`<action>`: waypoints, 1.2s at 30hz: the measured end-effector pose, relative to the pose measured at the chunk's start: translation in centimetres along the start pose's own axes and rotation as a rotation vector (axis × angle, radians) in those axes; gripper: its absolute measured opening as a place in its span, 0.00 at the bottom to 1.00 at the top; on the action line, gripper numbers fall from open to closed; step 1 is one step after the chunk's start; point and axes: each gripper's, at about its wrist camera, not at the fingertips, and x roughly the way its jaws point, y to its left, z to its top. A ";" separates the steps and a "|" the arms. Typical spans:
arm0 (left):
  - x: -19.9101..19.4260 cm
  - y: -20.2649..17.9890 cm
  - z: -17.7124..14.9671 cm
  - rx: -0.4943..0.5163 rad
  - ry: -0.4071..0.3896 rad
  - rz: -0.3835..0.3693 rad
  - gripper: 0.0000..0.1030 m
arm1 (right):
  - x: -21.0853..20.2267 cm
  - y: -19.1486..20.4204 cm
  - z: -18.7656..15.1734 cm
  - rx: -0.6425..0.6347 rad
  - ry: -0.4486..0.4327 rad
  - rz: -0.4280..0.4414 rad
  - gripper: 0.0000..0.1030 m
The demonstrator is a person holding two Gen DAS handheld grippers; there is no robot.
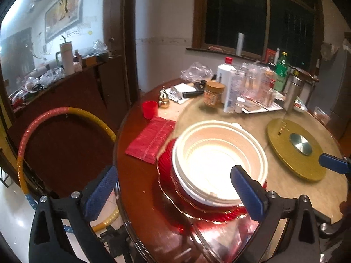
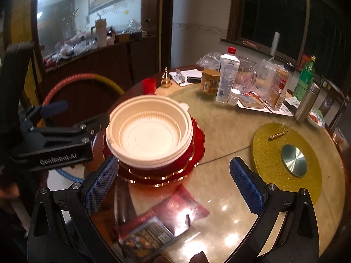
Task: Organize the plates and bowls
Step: 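Open both tools to release the beige bowl on the stack, then lift both tools away from the bowl stack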
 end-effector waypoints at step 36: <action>0.3 -0.5 -1.0 0.025 0.045 -0.046 1.00 | 1.5 0.4 -0.8 -0.024 0.084 -0.036 1.00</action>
